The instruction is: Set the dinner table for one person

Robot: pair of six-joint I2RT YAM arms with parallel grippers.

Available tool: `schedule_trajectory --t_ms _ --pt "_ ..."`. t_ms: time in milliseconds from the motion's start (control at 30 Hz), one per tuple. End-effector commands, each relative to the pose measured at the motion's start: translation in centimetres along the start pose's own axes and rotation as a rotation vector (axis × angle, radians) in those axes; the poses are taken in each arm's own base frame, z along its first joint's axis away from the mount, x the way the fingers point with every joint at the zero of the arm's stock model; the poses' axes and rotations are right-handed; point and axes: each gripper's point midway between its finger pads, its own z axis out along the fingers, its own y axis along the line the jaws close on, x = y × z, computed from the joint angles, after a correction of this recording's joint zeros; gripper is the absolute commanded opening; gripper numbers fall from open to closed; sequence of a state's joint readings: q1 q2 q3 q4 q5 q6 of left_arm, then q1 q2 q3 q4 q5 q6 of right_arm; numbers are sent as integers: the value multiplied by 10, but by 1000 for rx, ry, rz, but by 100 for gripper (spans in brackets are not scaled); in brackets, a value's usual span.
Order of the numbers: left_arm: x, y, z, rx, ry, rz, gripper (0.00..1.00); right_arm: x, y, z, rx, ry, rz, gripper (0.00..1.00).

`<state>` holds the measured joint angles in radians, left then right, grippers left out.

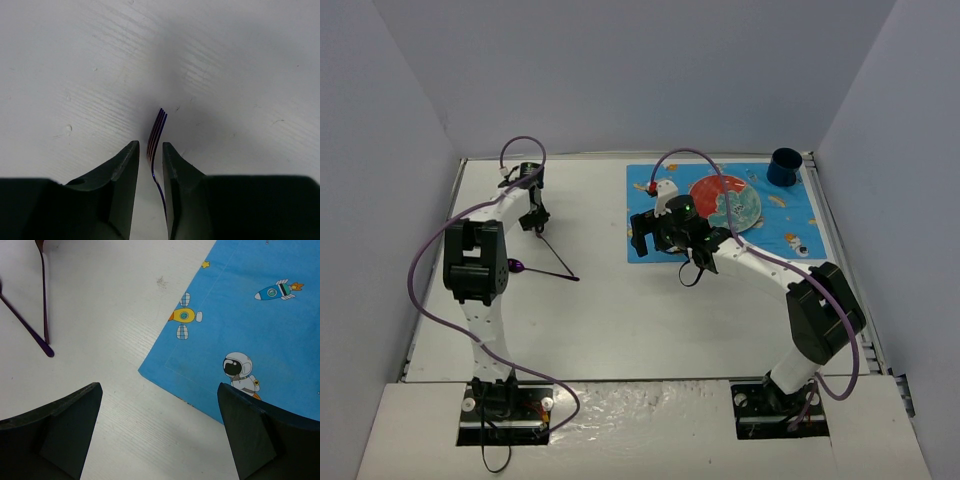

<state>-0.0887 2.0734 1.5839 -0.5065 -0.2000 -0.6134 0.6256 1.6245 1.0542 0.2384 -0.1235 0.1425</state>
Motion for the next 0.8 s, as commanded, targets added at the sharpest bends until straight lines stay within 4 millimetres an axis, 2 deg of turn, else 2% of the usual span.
schedule_trajectory --t_ms 0,167,233,300,400,467,567,700,767 --pt "-17 -2 -9 2 -34 10 20 -29 9 -15 -23 -91 -25 96" --pt "-12 0 -5 -6 -22 22 16 -30 14 -14 -34 -90 -32 96" --pt "-13 1 -5 -7 -23 23 10 -30 16 -15 -40 -89 -34 96" --pt "-18 -1 -12 3 -40 19 3 -32 19 -16 -49 -92 -37 97" --pt "-28 -4 -28 38 -67 16 0 -37 27 -16 -72 -97 -48 97" --pt "-33 -12 -41 90 -77 8 0 -44 32 -18 -85 -103 -52 97" --pt "-45 -29 -80 235 -147 -12 0 -57 55 -21 -182 -111 -48 97" --pt "-43 -62 -124 518 -234 -57 0 -79 81 -25 -286 -112 2 96" --pt "-41 -75 -144 622 -283 -55 0 -80 94 -23 -332 -79 36 95"
